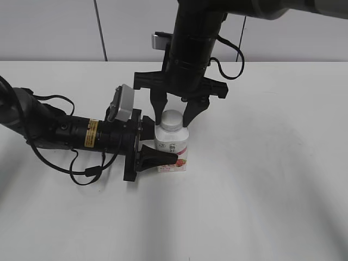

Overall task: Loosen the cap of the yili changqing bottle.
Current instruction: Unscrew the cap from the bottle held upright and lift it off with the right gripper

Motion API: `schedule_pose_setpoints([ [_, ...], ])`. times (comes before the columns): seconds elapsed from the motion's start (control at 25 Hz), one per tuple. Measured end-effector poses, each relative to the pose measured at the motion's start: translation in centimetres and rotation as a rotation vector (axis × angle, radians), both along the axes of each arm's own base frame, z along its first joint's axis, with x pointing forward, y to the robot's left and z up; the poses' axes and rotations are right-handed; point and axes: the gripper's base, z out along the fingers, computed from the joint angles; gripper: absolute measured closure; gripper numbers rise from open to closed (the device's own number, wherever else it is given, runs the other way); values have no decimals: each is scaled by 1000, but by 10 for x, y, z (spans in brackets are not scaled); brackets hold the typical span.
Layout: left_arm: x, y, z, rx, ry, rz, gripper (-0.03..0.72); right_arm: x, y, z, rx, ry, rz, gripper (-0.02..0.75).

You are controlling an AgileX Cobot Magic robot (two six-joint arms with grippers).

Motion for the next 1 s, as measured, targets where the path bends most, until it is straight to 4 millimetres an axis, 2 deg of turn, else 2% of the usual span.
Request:
schedule_pose_setpoints([
  [0.32, 0, 0, 0, 0, 0, 0, 281, 0, 0, 0, 4, 2, 2, 332],
  [0.48, 0, 0, 0, 0, 0, 0, 291, 0, 0, 0, 5, -13, 68, 332],
  [1.0, 0, 0, 0, 3, 3, -3, 316, -1, 0, 0, 20, -216, 876, 339],
])
